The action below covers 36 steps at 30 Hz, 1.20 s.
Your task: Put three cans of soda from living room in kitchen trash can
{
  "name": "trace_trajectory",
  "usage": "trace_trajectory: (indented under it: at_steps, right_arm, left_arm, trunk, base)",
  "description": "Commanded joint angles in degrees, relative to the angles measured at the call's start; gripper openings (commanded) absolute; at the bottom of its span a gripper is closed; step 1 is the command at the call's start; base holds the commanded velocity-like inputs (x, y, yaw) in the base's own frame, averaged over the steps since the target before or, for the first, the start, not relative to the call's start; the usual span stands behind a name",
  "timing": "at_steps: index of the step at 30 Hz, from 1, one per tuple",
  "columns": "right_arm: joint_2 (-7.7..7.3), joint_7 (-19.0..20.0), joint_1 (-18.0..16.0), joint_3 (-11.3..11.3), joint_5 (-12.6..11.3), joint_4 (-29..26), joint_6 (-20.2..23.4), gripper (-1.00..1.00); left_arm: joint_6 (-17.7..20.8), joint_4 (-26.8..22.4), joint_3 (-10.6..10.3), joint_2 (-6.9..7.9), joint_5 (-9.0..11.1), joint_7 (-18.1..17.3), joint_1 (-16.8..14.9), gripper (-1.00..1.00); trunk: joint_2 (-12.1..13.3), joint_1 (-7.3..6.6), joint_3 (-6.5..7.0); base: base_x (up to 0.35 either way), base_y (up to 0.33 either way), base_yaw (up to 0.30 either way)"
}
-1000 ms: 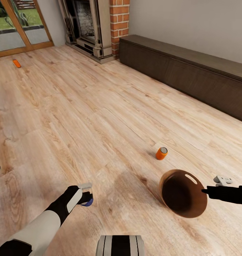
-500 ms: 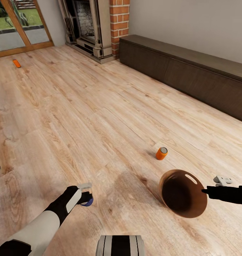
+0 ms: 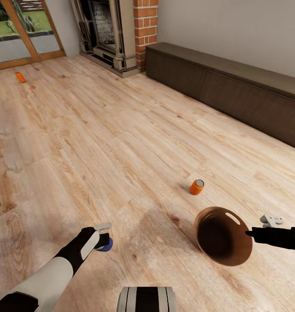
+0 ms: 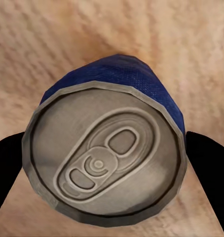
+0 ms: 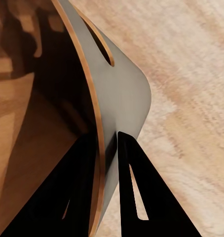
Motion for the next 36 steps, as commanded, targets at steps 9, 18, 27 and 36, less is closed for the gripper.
trace_trajectory:
  at_steps: [9, 18, 27, 36]
  right_arm:
    - [4.14, -4.23, 0.01, 0.58, 1.57, 3.93, 0.0, -1.0]
    - [4.14, -4.23, -0.03, 0.53, 1.57, 4.05, 0.0, -1.0]
    - [4.25, -4.23, -0.08, 0.71, 1.64, 4.3, 0.0, -1.0]
    - [4.36, -4.23, -0.16, 0.78, 1.66, 4.37, 0.0, -1.0]
  left_arm:
    - [0.15, -4.36, -0.12, -0.25, -0.04, -2.28, 1.82, -1.0]
    - [0.37, -5.55, -0.03, -1.09, 0.08, -2.32, 2.76, -1.0]
    - [4.44, -20.07, -0.16, -1.27, 5.5, -0.64, 6.9, -1.0]
    - [8.65, -41.09, -0.71, -3.26, 9.13, 6.72, 13.17, -1.0]
  trunk:
    - [0.01, 0.03, -0.01]
    - [0.13, -0.2, 1.98]
    - [0.25, -0.43, 3.98]
    - [0.37, -0.67, 5.97]
  base:
    - [0.0, 0.0, 0.0]
    - [0.0, 0.0, 0.0]
    - [0.0, 0.0, 0.0]
    - [0.0, 0.0, 0.0]
